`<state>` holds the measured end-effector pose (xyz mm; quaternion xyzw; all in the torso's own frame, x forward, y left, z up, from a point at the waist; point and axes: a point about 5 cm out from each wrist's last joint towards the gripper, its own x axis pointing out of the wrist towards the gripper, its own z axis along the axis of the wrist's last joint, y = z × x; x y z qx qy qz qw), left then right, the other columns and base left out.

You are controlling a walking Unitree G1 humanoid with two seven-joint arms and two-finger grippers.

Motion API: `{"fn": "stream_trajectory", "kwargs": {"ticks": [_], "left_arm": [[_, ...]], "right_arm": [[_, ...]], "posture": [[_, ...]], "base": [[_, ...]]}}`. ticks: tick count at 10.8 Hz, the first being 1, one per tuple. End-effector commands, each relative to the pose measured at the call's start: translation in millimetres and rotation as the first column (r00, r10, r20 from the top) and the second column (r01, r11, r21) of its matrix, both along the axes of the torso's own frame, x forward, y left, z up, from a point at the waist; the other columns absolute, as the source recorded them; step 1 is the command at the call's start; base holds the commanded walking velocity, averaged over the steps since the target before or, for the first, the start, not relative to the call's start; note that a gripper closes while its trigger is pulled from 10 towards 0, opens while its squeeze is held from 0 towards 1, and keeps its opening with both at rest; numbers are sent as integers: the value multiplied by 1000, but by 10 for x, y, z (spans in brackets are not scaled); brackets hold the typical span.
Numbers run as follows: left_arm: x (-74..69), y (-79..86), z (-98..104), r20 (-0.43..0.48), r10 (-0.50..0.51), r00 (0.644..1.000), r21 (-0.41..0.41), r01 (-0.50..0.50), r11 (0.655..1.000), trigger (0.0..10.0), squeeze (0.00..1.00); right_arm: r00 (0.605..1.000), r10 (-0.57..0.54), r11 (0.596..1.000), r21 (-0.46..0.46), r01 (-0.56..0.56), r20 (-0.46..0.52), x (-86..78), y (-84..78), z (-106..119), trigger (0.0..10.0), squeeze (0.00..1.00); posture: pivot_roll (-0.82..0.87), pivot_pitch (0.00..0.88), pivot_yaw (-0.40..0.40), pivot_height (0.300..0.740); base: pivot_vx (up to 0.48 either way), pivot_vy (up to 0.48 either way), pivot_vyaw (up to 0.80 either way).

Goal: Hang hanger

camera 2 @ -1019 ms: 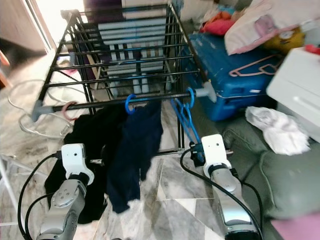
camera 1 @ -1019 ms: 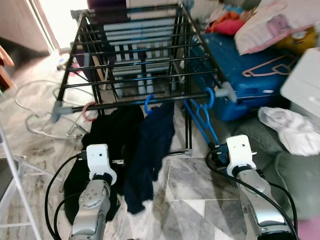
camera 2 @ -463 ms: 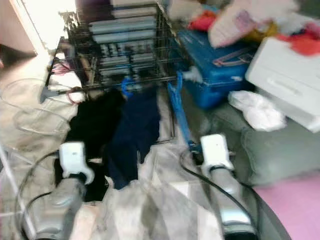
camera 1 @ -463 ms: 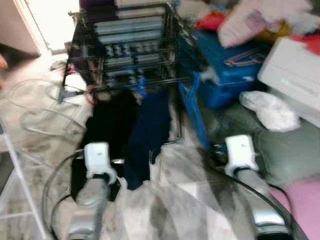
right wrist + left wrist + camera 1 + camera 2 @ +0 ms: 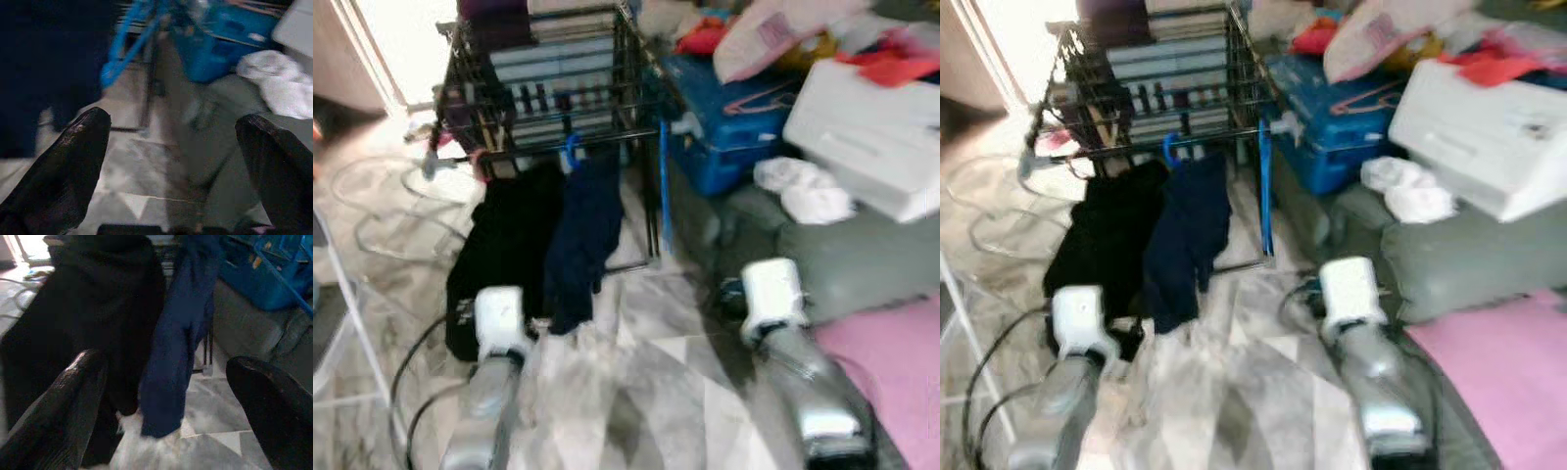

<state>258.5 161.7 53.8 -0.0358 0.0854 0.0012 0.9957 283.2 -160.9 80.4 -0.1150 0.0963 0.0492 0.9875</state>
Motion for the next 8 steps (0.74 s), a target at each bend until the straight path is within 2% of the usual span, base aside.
{"fn": "stream_trajectory", "kwargs": {"ticks": [1, 3, 4, 6, 8], "left_arm": [[-13, -21, 74, 24, -18, 1000, 1, 18, 1000, 10000, 0], [-91, -37, 139, 31, -32, 999, -9, 33, 999, 10000, 0], [-103, -16, 106, 23, -39, 999, 12, 38, 999, 10000, 0], [-341, 73, -93, -71, -27, 997, 75, 32, 997, 10000, 0], [-489, 153, -55, -92, -48, 995, 88, 56, 995, 10000, 0]], "right_arm": [[1000, 14, 1000, 0, -14, 9, -14, 14, 35, 10000, 0], [999, 41, 999, 16, -41, 16, -140, 40, 44, 10000, 0], [999, 39, 999, 20, -39, 9, -130, 28, 17, 10000, 0], [999, 35, 999, 39, -34, -32, -306, -8, -129, 10000, 0], [998, 54, 997, 54, -53, -22, -356, 48, -59, 10000, 0]], "posture": [[-120, 0, 80, 740], [-114, 0, 90, 740], [-120, 0, 97, 740], [-93, 0, 117, 740], [-91, 0, 131, 740]], "base": [[0, 0, 0], [0, 0, 0], [0, 0, 0], [0, 0, 0], [0, 0, 0]]}}
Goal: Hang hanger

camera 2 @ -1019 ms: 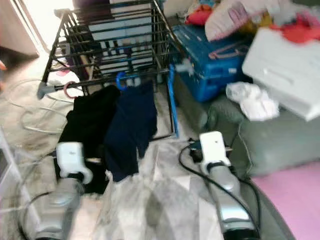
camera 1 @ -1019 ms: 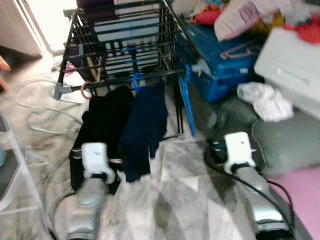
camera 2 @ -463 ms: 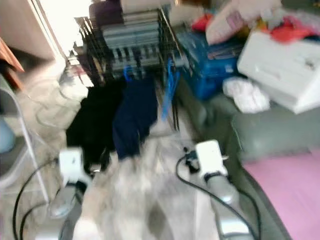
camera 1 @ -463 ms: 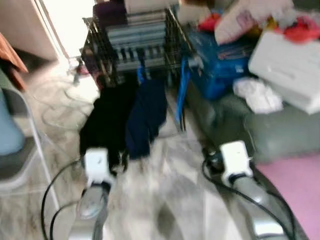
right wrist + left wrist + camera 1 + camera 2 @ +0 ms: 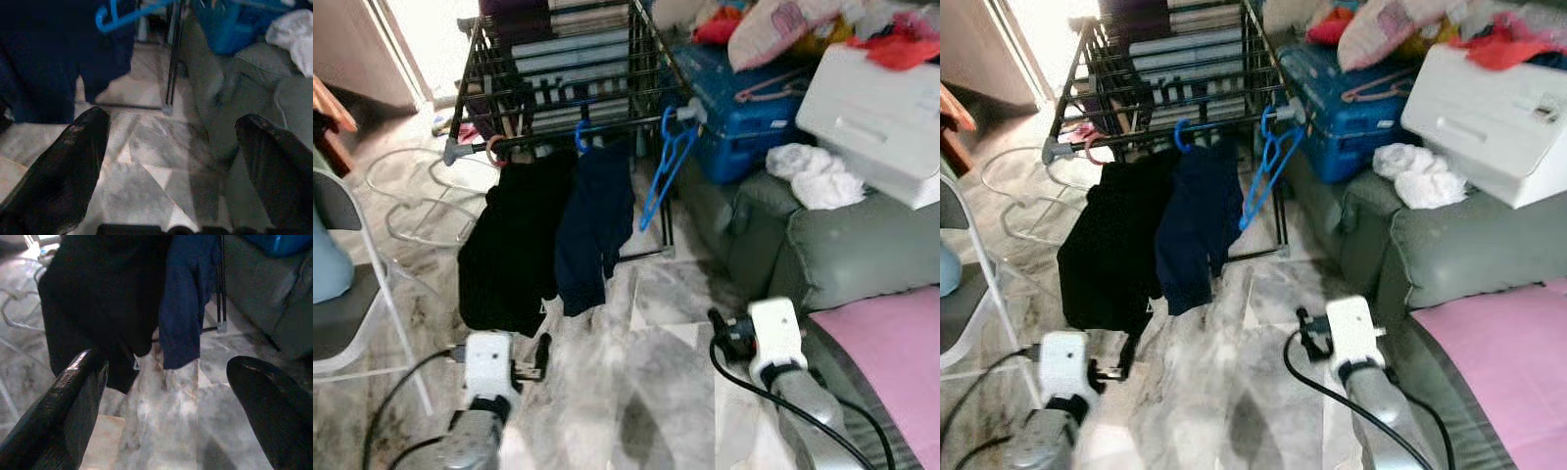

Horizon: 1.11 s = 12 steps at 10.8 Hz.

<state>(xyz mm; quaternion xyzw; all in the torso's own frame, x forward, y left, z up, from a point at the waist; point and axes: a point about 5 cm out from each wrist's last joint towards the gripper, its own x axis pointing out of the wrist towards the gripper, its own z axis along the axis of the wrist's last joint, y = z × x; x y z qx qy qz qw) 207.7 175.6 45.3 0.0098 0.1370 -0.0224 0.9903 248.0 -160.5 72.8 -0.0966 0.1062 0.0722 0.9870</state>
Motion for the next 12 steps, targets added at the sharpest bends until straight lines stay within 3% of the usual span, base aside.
{"fn": "stream_trajectory", "kwargs": {"ticks": [1, 3, 5, 6, 8, 10, 12], "left_arm": [[6, 37, -8, -8, -9, 1000, 15, 10, 1000, 10000, 0], [294, -31, 81, 49, -10, 999, 17, 10, 1000, 10000, 0], [428, 16, 85, 83, 57, 995, 29, -60, 998, 10000, 0], [422, 76, 160, 134, 101, 986, 39, -107, 993, 10000, 0], [509, 77, 145, 149, 147, 978, 64, -158, 985, 10000, 0], [637, 49, 141, 163, 140, 977, 70, -153, 986, 10000, 0], [802, 37, 233, 204, 154, 967, 46, -166, 985, 10000, 0]], "right_arm": [[1000, 19, 1000, 12, -20, 13, 50, 65, 16, 10000, 0], [998, 37, 999, -4, -37, 41, 271, 61, 86, 10000, 0], [999, 32, 999, -5, -32, 41, 376, 55, 80, 10000, 0], [994, 83, 996, 8, -84, 70, 374, 158, 157, 10000, 0], [987, 139, 990, 0, -140, 77, 467, 183, 180, 10000, 0], [967, 236, 972, -40, -233, 94, 596, 212, 298, 10000, 0], [933, 349, 935, -100, -340, 91, 708, 251, 433, 10000, 0]], "posture": [[-93, 0, 139, 740], [-112, 0, 122, 740], [-109, 0, 82, 740], [-104, 0, 74, 740], [-100, 0, 80, 740], [-126, 0, 83, 740], [-101, 0, 40, 740]], "base": [[0, 0, 0], [0, 0, 0], [0, 0, 0], [0, 0, 0], [0, 0, 400], [0, 0, 653], [0, 0, 0]]}}
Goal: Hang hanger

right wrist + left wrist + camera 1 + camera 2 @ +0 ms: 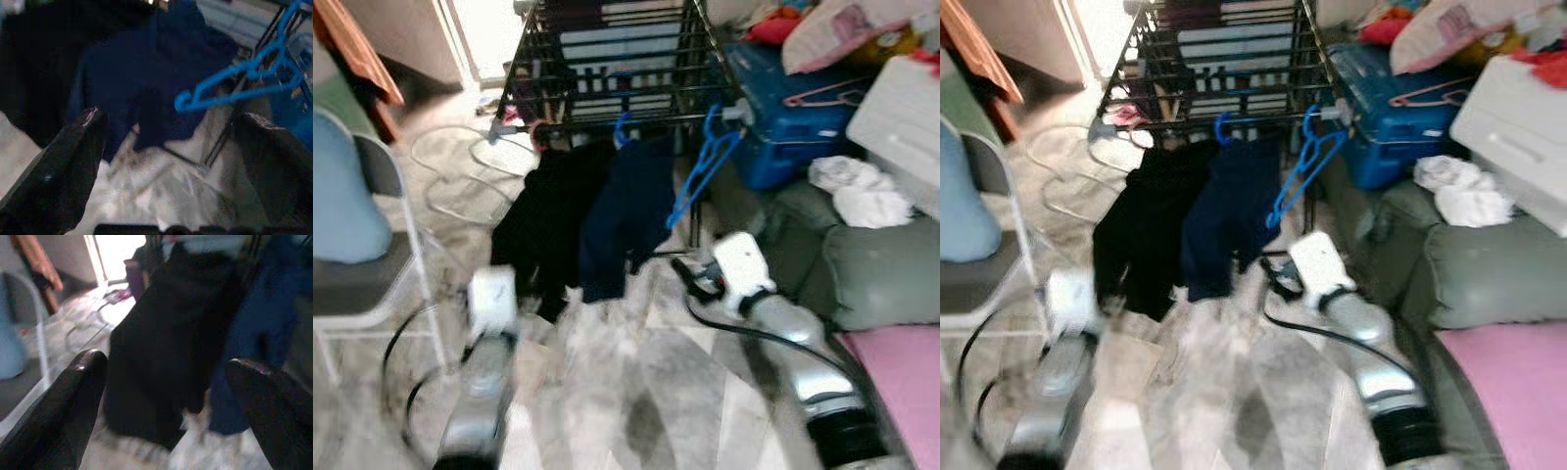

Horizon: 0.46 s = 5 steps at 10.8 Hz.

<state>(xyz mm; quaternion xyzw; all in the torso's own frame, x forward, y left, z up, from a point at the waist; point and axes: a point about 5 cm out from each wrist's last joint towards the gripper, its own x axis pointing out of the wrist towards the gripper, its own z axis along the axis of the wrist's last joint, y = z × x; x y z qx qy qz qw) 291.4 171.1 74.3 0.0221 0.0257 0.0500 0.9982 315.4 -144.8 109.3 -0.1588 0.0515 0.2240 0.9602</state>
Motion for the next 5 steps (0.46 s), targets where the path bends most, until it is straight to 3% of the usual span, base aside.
{"fn": "stream_trajectory", "kwargs": {"ticks": [1, 3, 4, 5], "left_arm": [[-31, 150, -22, 5, 86, 996, -19, -86, 996, 10000, 0], [-61, 185, -5, 21, 118, 993, -9, -117, 993, 10000, 0], [-93, 213, 27, 43, 117, 992, 26, -118, 993, 10000, 0], [-139, 261, 64, 58, 150, 987, 13, -151, 989, 10000, 0]], "right_arm": [[992, 123, 992, -15, -122, 38, 64, 205, 136, 10000, 0], [990, 127, 991, 31, -129, 61, 101, 352, 177, 10000, 0], [998, 57, 992, 112, -61, 37, 105, 412, 142, 10000, 0], [999, 18, 992, 126, -24, 48, 86, 427, 114, 10000, 0]], "posture": [[-66, 0, 47, 740], [-42, 0, 44, 740], [-25, 0, 28, 740], [-5, 0, 15, 740]], "base": [[0, 0, 0], [0, 0, 0], [0, 0, 0], [0, 0, 0]]}}
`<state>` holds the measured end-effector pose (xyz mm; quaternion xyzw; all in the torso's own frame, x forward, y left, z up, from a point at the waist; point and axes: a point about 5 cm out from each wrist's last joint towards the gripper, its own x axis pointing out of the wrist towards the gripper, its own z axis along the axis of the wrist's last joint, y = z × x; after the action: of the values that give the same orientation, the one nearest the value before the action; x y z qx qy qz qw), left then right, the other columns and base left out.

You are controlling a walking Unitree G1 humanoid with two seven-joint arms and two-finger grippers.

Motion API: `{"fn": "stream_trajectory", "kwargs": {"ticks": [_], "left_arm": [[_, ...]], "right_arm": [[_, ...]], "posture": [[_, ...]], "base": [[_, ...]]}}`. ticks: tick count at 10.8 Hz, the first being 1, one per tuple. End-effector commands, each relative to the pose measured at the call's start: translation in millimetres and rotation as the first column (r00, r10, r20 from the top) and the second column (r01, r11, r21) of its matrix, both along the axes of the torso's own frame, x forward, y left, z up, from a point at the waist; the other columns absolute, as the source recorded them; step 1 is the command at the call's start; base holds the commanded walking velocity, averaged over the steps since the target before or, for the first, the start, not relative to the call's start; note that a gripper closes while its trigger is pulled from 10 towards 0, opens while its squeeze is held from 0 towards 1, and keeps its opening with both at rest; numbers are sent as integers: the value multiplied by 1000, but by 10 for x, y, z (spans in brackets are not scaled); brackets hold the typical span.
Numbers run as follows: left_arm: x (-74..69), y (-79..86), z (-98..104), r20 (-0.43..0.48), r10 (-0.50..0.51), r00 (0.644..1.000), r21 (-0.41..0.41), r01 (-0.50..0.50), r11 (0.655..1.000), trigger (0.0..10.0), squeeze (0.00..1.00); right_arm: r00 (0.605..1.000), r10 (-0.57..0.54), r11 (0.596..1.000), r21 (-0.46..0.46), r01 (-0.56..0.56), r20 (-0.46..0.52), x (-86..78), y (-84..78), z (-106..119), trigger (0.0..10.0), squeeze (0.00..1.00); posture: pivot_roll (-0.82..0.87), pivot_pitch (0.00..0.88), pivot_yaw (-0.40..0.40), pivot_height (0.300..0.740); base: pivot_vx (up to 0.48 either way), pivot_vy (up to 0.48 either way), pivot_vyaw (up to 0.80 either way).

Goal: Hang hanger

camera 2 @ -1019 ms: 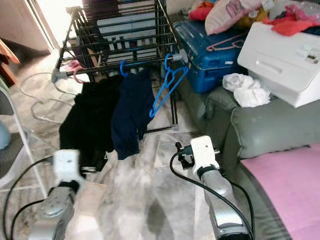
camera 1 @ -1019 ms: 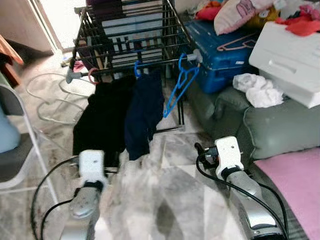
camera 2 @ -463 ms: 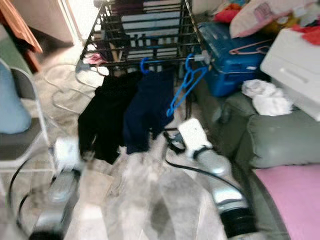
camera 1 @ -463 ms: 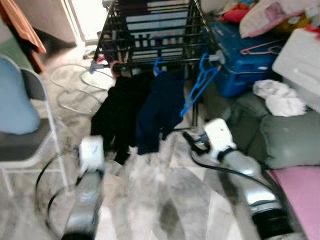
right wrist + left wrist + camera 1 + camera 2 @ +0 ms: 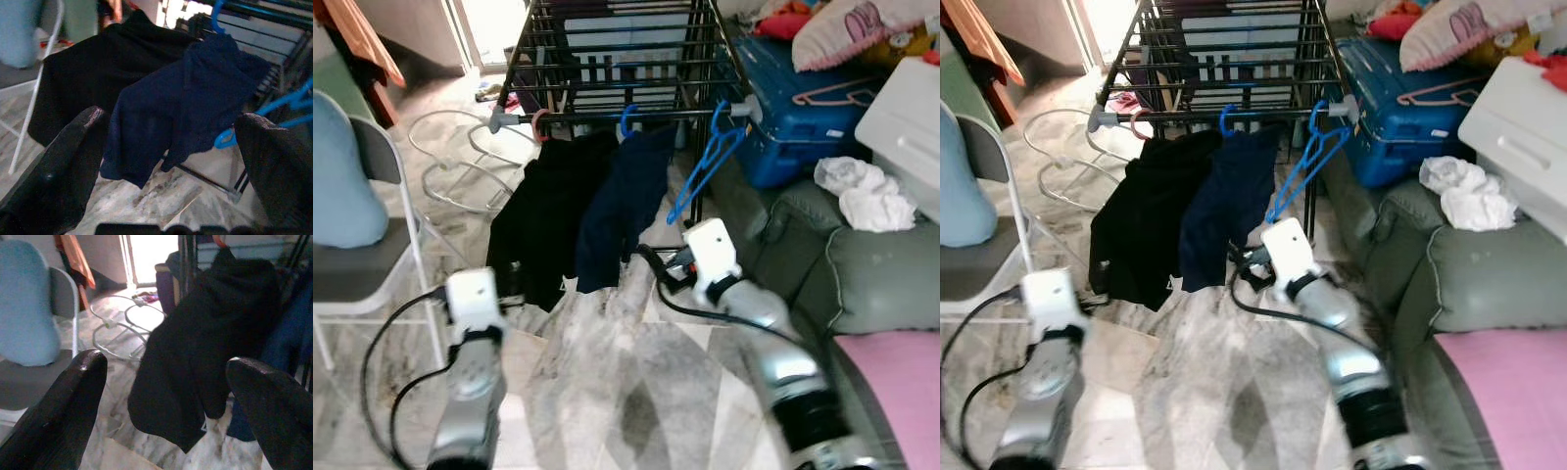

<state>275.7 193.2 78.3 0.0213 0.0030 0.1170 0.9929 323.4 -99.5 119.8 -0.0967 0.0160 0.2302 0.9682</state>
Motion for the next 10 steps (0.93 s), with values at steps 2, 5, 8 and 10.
{"fn": "stream_trajectory", "kwargs": {"ticks": [2, 5, 8, 10], "left_arm": [[-105, 75, 130, 40, 58, 998, -18, -57, 998, 10000, 0], [-71, -1, 158, 37, 18, 999, -7, -18, 1000, 10000, 0], [101, -60, 251, 57, -10, 998, -17, 11, 1000, 10000, 0], [81, -72, 255, 56, -10, 998, -30, 12, 999, 10000, 0]], "right_arm": [[995, -97, 995, 25, 97, -14, -1, -103, -78, 10000, 0], [988, -152, 988, 5, 152, -5, 53, -266, -50, 10000, 0], [973, -231, 973, 29, 230, 26, 99, -365, 23, 10000, 0], [971, -239, 971, 35, 238, 19, 83, -355, -3, 10000, 0]], "posture": [[31, 0, -6, 740], [-13, 0, -3, 740], [-52, 0, 17, 740], [-49, 0, 20, 740]], "base": [[0, 0, 0], [0, 0, 0], [0, 0, 0], [0, 0, 0]]}}
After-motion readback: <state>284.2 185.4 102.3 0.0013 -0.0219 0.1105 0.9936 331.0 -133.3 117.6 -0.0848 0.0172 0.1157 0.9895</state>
